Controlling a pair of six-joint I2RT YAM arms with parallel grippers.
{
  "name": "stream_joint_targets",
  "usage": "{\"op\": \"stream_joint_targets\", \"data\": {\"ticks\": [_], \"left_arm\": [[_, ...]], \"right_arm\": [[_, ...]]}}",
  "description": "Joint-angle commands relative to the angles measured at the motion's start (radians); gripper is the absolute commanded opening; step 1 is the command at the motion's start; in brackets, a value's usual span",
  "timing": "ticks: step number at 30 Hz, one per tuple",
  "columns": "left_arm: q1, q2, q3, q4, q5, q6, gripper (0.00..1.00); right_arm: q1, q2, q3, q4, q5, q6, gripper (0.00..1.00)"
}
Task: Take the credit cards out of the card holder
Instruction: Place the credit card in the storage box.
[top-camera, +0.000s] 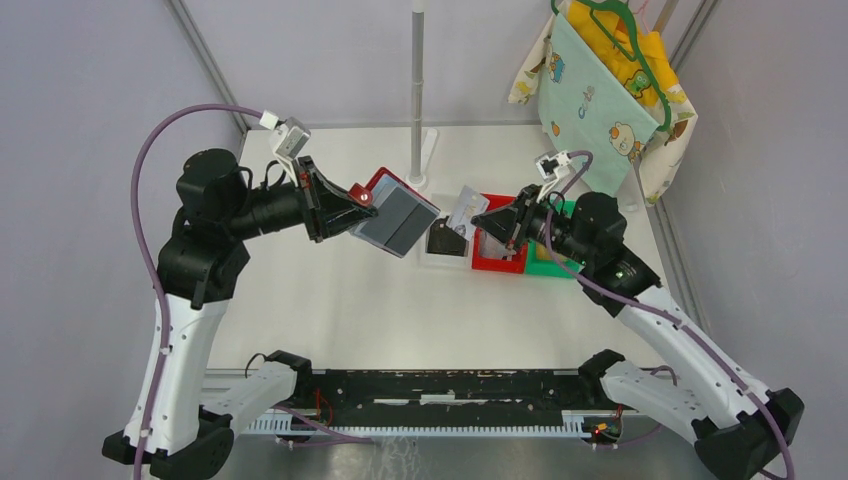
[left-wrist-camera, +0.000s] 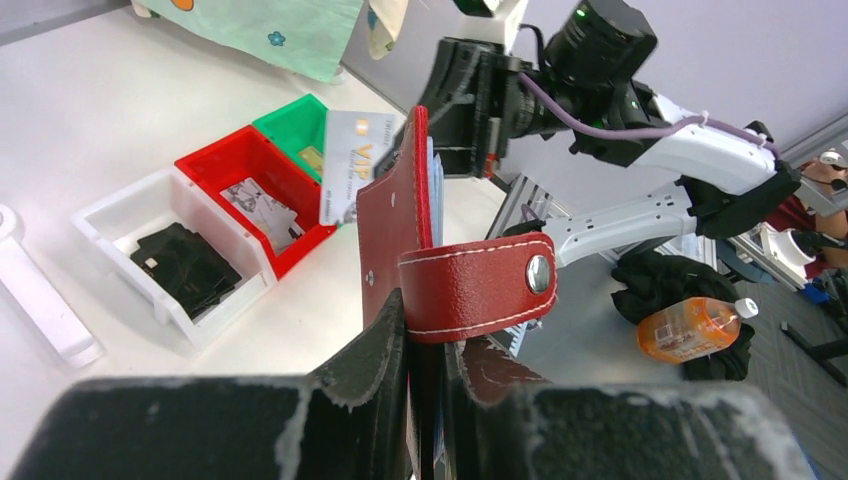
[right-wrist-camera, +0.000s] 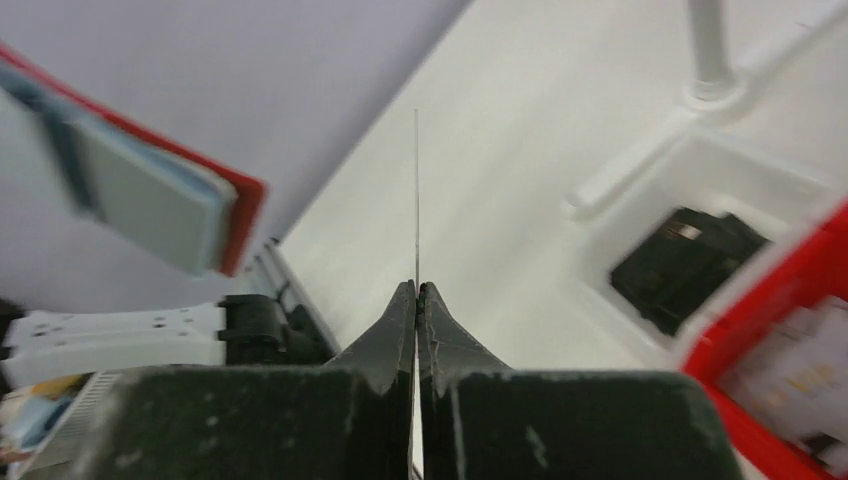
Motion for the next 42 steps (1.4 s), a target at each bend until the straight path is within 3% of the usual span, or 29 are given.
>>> {"op": "stream_joint_targets", "data": {"ticks": [1, 9, 24, 33, 42], "left_arm": [[0.0, -0.004, 0.054, 0.005, -0.018, 0.067, 0.02], [0.0, -0.009, 0.052, 0.014, 0.003, 0.061, 0.02], [0.0, -0.037, 0.019, 0.063, 0.061, 0.026, 0.02], [0.0, -0.045, 0.006, 0.078, 0.072, 0.014, 0.02], [0.0, -0.05, 0.004, 0.084, 0.074, 0.009, 0.02]], "right_arm": [[-0.086, 0.077, 0.107, -0.309, 0.047, -0.22, 0.0], [-0.203, 0.232, 0.164, -0.448, 0.176, -0.345, 0.0], [-0.226, 0.559, 0.212, -0.375, 0.212, -0.394, 0.0], [-0.225, 0.659, 0.216, -0.313, 0.189, -0.382, 0.0], [-0.225, 0.711, 0.239, -0.353, 0.232, -0.414, 0.0]]}}
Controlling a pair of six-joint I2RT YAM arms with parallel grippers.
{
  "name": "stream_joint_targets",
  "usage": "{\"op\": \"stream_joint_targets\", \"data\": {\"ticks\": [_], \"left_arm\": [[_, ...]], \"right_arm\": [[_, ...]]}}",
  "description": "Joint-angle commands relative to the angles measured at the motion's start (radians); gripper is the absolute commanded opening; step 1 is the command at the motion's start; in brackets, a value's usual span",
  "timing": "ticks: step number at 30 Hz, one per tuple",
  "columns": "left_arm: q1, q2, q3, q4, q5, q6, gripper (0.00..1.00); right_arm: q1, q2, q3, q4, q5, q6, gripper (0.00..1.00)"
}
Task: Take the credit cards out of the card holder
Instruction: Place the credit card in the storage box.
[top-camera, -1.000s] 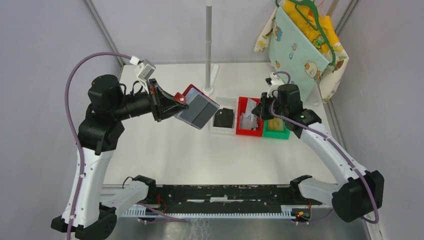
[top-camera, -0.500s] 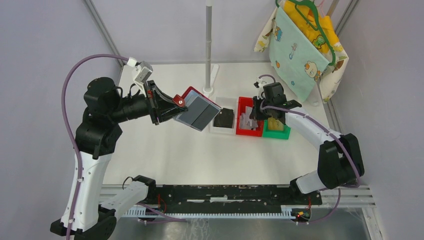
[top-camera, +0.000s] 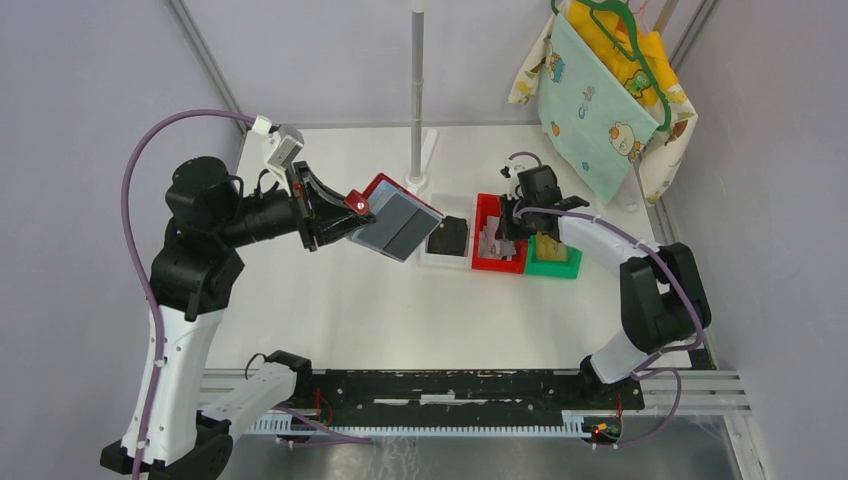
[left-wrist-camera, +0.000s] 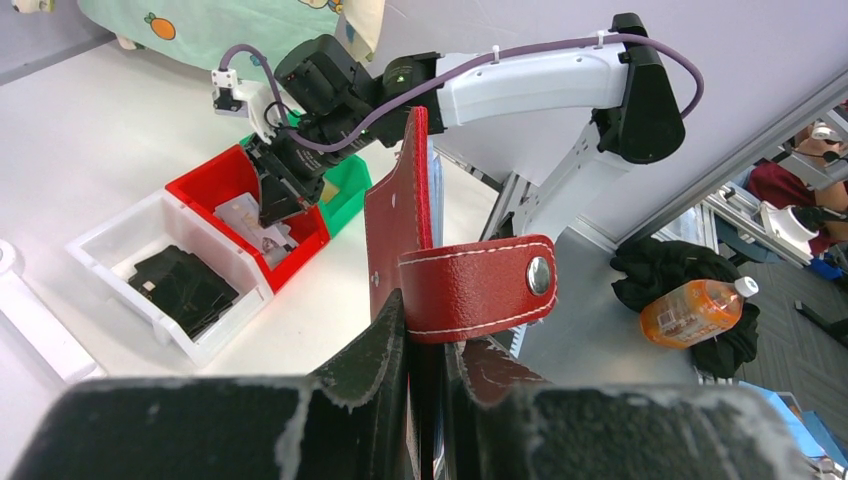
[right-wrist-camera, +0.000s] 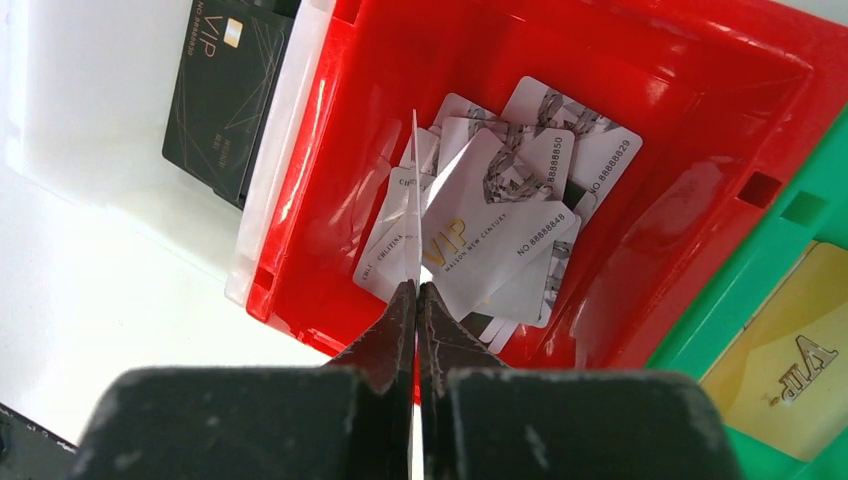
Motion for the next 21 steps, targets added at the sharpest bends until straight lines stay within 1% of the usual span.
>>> {"op": "stream_joint_targets", "data": {"ticks": [1, 3, 7, 9, 11, 13, 14, 15, 17, 18, 19, 21], "left_arm": [[0.001, -0.015, 0.004, 0.073, 0.035, -0.021, 0.02], [0.001, -0.013, 0.007, 0.074, 0.033, -0.024, 0.02], [0.0, -0.015, 0.008, 0.085, 0.035, -0.033, 0.02], [0.001, -0.014, 0.007, 0.09, 0.036, -0.039, 0.02], [0.0, -0.013, 0.007, 0.091, 0.036, -0.039, 0.02], [0.0, -0.013, 0.006, 0.093, 0.034, -0.04, 0.02], [0.001, -0.012, 0.005, 0.097, 0.032, -0.045, 0.02], [0.0, -0.013, -0.001, 0.113, 0.032, -0.057, 0.02], [0.0, -0.017, -0.017, 0.162, 0.022, -0.095, 0.02], [0.0, -0.024, -0.032, 0.2, 0.009, -0.126, 0.02], [0.002, -0.034, -0.062, 0.277, -0.001, -0.188, 0.02], [0.0, -0.054, -0.135, 0.458, -0.016, -0.337, 0.02]], "right_arm": [[-0.003, -0.011, 0.056, -0.001, 0.067, -0.025, 0.06], [-0.002, -0.029, 0.059, -0.013, 0.1, -0.029, 0.18], [-0.001, -0.08, 0.057, -0.018, 0.147, -0.03, 0.34], [-0.001, -0.103, 0.07, -0.027, 0.15, -0.029, 0.45], [0.003, -0.135, 0.09, -0.045, 0.154, -0.025, 0.48], [0.012, -0.19, 0.1, -0.039, 0.137, -0.014, 0.54], [0.017, -0.222, 0.099, -0.023, 0.104, -0.004, 0.59], [0.019, -0.266, 0.095, 0.006, 0.058, 0.02, 0.65], [0.03, -0.355, 0.052, 0.113, -0.093, 0.083, 0.8], [0.037, -0.412, 0.011, 0.199, -0.159, 0.133, 0.92], [0.045, -0.458, -0.042, 0.333, -0.221, 0.214, 0.98], [0.078, -0.536, -0.176, 0.613, -0.331, 0.396, 0.98]]}}
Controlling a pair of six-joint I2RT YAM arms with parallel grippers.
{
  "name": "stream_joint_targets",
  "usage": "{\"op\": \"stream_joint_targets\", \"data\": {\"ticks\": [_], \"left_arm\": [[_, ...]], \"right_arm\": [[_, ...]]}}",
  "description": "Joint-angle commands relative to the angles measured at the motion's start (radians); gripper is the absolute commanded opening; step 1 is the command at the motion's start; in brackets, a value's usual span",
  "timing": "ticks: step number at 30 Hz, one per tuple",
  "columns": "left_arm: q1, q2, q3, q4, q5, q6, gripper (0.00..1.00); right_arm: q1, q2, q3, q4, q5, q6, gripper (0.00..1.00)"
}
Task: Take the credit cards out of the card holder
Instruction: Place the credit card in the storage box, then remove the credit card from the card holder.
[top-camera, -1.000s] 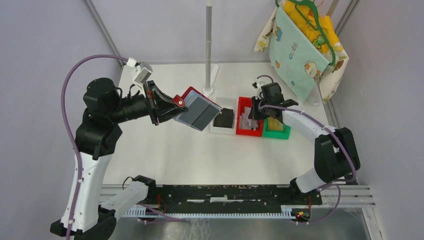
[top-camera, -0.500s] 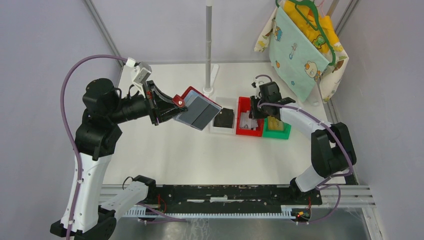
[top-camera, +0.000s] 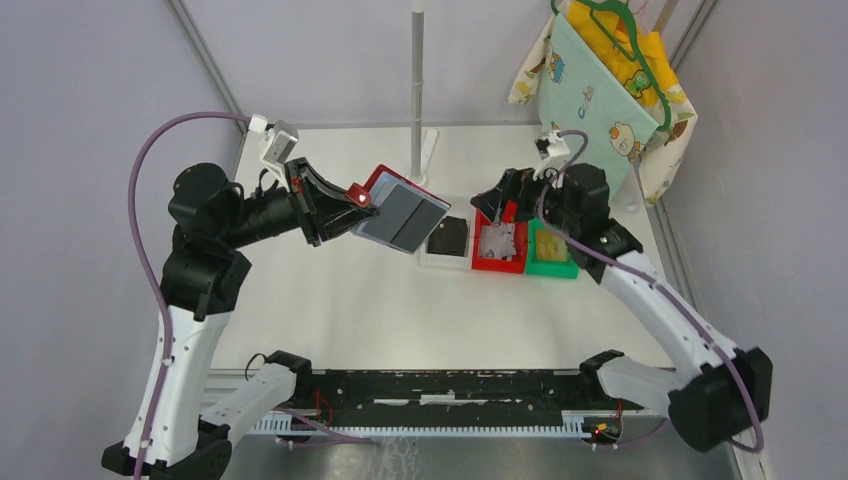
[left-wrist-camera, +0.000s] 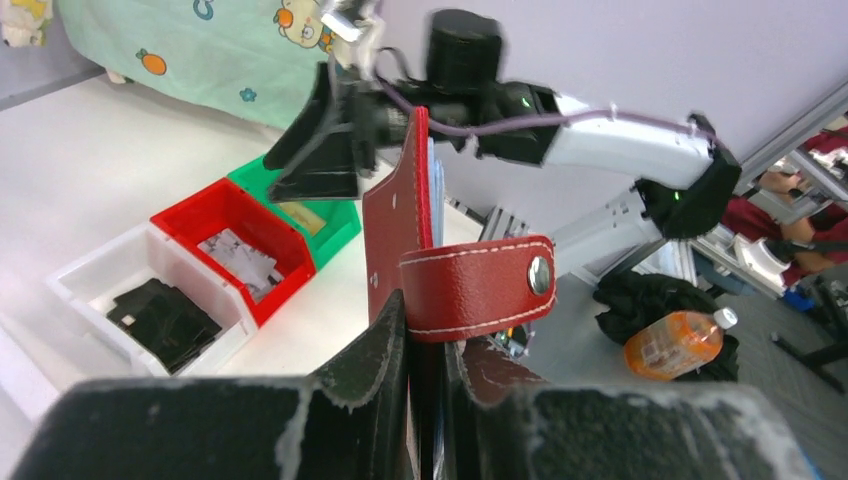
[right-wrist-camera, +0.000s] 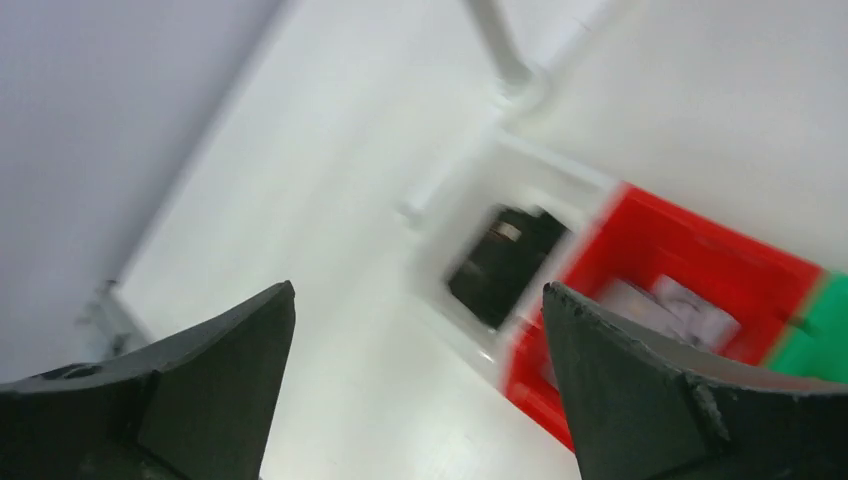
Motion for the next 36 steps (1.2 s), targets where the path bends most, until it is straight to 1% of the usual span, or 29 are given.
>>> {"op": "stream_joint_targets", "data": {"ticks": [1, 3, 5, 8, 10, 14, 18, 22, 23, 25, 27, 28, 30, 31, 33, 34, 35, 36], "left_arm": [[0.0, -0.037, -0.096, 0.375, -0.033, -0.289, 0.02], [0.0, -0.02, -0.079, 0.382, -0.058, -0.302, 0.02], [0.002, -0.01, -0.062, 0.371, -0.063, -0.296, 0.02], [0.001, -0.013, -0.075, 0.403, -0.05, -0.338, 0.02], [0.001, -0.013, -0.066, 0.409, -0.043, -0.351, 0.02], [-0.001, -0.012, -0.028, 0.403, -0.009, -0.371, 0.02], [0.0, -0.012, -0.013, 0.392, -0.002, -0.368, 0.02], [0.001, -0.016, -0.019, 0.395, 0.003, -0.375, 0.02], [0.0, -0.016, -0.018, 0.396, 0.006, -0.376, 0.02], [0.0, -0.017, -0.016, 0.398, 0.01, -0.379, 0.02], [0.0, -0.022, -0.022, 0.394, 0.017, -0.376, 0.02], [0.001, -0.024, -0.026, 0.388, 0.019, -0.371, 0.02], [0.0, -0.031, -0.029, 0.353, 0.015, -0.345, 0.02], [0.0, -0.035, -0.029, 0.327, 0.013, -0.323, 0.02], [0.001, -0.04, -0.021, 0.236, 0.0, -0.234, 0.02], [0.001, -0.039, -0.008, 0.167, -0.03, -0.158, 0.09], [0.0, -0.036, 0.009, 0.092, -0.059, -0.074, 0.26], [0.001, -0.029, 0.031, 0.023, -0.098, 0.012, 0.49]], "right_arm": [[0.068, -0.19, -0.196, 0.612, -0.282, 0.369, 0.98], [0.134, -0.233, -0.263, 0.792, -0.266, 0.462, 0.98], [0.201, -0.255, -0.303, 0.916, -0.231, 0.52, 0.98], [0.268, -0.247, -0.361, 1.133, -0.206, 0.628, 0.98], [0.301, -0.231, -0.386, 1.246, -0.183, 0.683, 0.98], [0.371, -0.189, -0.391, 1.37, -0.14, 0.71, 0.98], [0.425, -0.141, -0.368, 1.447, -0.117, 0.709, 0.98], [0.477, -0.093, -0.324, 1.466, -0.092, 0.698, 0.98], [0.485, -0.081, -0.311, 1.466, -0.091, 0.697, 0.97], [0.499, -0.06, -0.28, 1.458, -0.093, 0.697, 0.91], [0.505, -0.049, -0.256, 1.447, -0.103, 0.694, 0.81], [0.505, -0.047, -0.246, 1.434, -0.112, 0.686, 0.71], [0.505, -0.06, -0.231, 1.367, -0.14, 0.649, 0.48], [0.504, -0.077, -0.22, 1.306, -0.149, 0.613, 0.33], [0.502, -0.122, -0.181, 1.089, -0.155, 0.493, 0.15], [0.501, -0.145, -0.151, 0.982, -0.149, 0.415, 0.1], [0.5, -0.165, -0.12, 0.855, -0.142, 0.349, 0.08], [0.498, -0.178, -0.078, 0.75, -0.142, 0.28, 0.07]]}}
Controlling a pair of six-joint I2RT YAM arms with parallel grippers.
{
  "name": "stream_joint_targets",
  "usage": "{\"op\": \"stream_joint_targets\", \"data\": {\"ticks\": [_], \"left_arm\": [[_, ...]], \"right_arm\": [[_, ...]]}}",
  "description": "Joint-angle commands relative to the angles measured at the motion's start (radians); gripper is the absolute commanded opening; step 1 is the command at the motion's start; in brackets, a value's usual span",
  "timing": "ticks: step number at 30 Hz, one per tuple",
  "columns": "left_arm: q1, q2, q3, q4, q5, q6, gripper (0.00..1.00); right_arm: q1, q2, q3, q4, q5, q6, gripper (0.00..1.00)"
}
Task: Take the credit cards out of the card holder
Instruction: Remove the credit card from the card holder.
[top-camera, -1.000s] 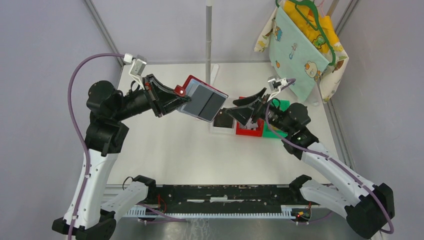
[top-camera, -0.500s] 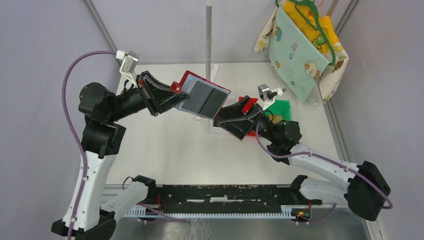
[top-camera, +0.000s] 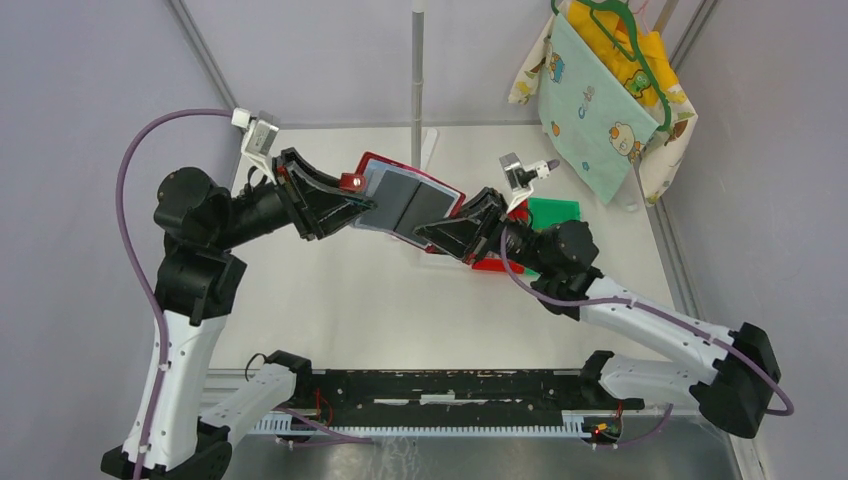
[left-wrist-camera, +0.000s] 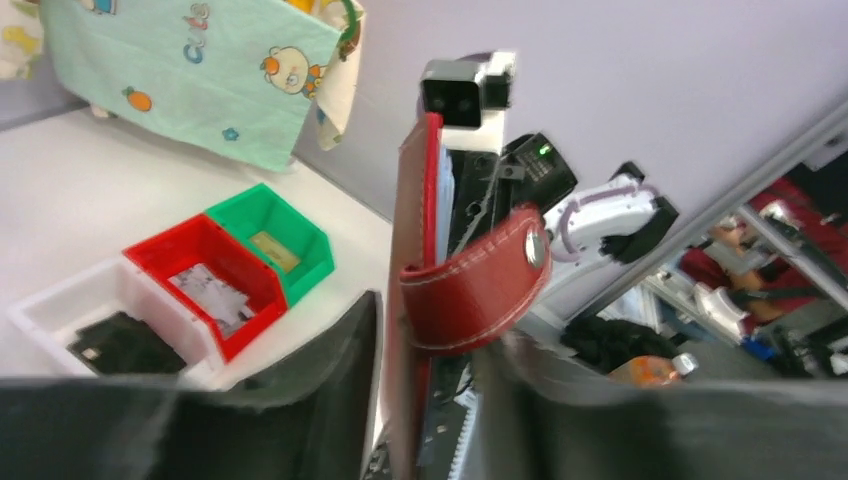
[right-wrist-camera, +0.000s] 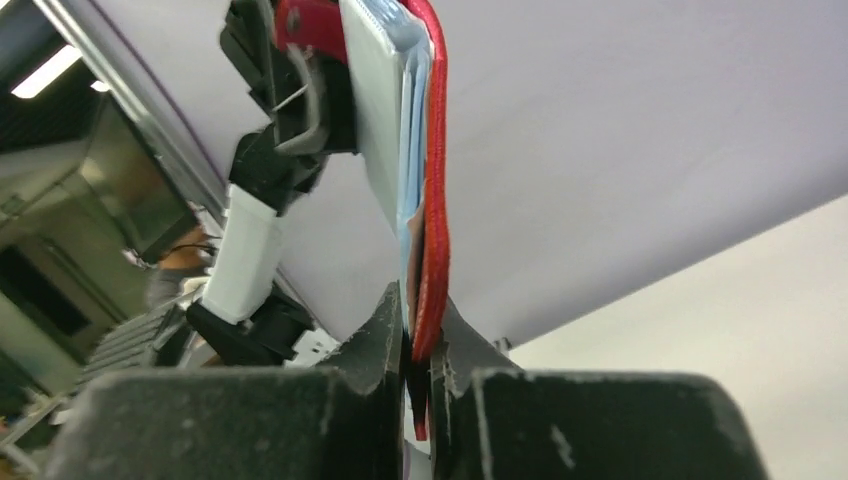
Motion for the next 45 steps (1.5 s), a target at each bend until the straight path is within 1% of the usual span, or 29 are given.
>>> {"op": "stream_joint_targets", "data": {"ticks": [1, 2, 3, 5, 6, 8, 10, 13, 17, 20, 23, 27, 30, 34, 37, 40, 43, 45], "left_arm": [[-0.001, 0.0, 0.097, -0.275, -0.132, 0.351, 0.77], [-0.001, -0.002, 0.109, -0.315, -0.19, 0.407, 0.96], [0.0, -0.005, 0.115, -0.34, -0.233, 0.464, 0.99], [-0.001, -0.012, 0.128, -0.363, -0.28, 0.548, 1.0], [0.0, -0.013, 0.138, -0.371, -0.275, 0.574, 1.0], [0.001, -0.007, 0.169, -0.389, -0.23, 0.609, 1.0], [0.0, 0.0, 0.212, -0.42, -0.145, 0.668, 1.0], [0.0, 0.009, 0.245, -0.472, -0.059, 0.767, 1.0], [0.0, 0.061, 0.295, -0.609, -0.026, 0.908, 1.0], [-0.001, 0.057, 0.23, -0.678, 0.021, 1.015, 0.99], [0.0, 0.042, 0.142, -0.73, 0.046, 1.086, 0.98], [0.0, 0.052, 0.092, -0.818, 0.095, 1.154, 0.96], [0.0, 0.056, 0.075, -0.887, 0.117, 1.208, 0.94], [0.0, 0.062, 0.079, -0.981, 0.146, 1.263, 0.88], [0.0, 0.058, 0.071, -1.027, 0.171, 1.288, 0.8], [0.0, 0.053, 0.052, -1.033, 0.181, 1.288, 0.71], [-0.001, 0.062, 0.04, -1.034, 0.2, 1.29, 0.57], [-0.001, 0.073, 0.041, -1.036, 0.208, 1.286, 0.42]], "right_arm": [[-0.004, -0.087, 0.194, -0.518, -0.02, -0.337, 0.07], [-0.004, -0.077, 0.263, -0.651, -0.024, -0.421, 0.07], [-0.004, -0.063, 0.328, -0.791, -0.028, -0.487, 0.05], [-0.004, -0.025, 0.429, -1.003, -0.032, -0.59, 0.02], [-0.004, -0.009, 0.469, -1.089, -0.039, -0.639, 0.01], [-0.004, 0.031, 0.531, -1.224, -0.058, -0.717, 0.0], [-0.004, 0.064, 0.575, -1.33, -0.068, -0.776, 0.0], [0.001, 0.101, 0.606, -1.417, -0.08, -0.823, 0.0], [0.031, 0.133, 0.625, -1.451, -0.106, -0.857, 0.0], [0.068, 0.159, 0.658, -1.479, -0.104, -0.885, 0.0], [0.117, 0.205, 0.722, -1.535, -0.085, -0.922, 0.0], [0.183, 0.284, 0.828, -1.641, -0.049, -0.991, 0.0], [0.213, 0.336, 0.901, -1.691, -0.037, -1.013, 0.0], [0.23, 0.372, 0.965, -1.703, -0.06, -1.024, 0.0], [0.235, 0.385, 0.998, -1.7, -0.075, -1.026, 0.0], [0.245, 0.406, 1.048, -1.708, -0.088, -1.029, 0.0], [0.26, 0.434, 1.098, -1.725, -0.093, -1.031, 0.0], [0.264, 0.446, 1.12, -1.729, -0.093, -1.03, 0.0]]}}
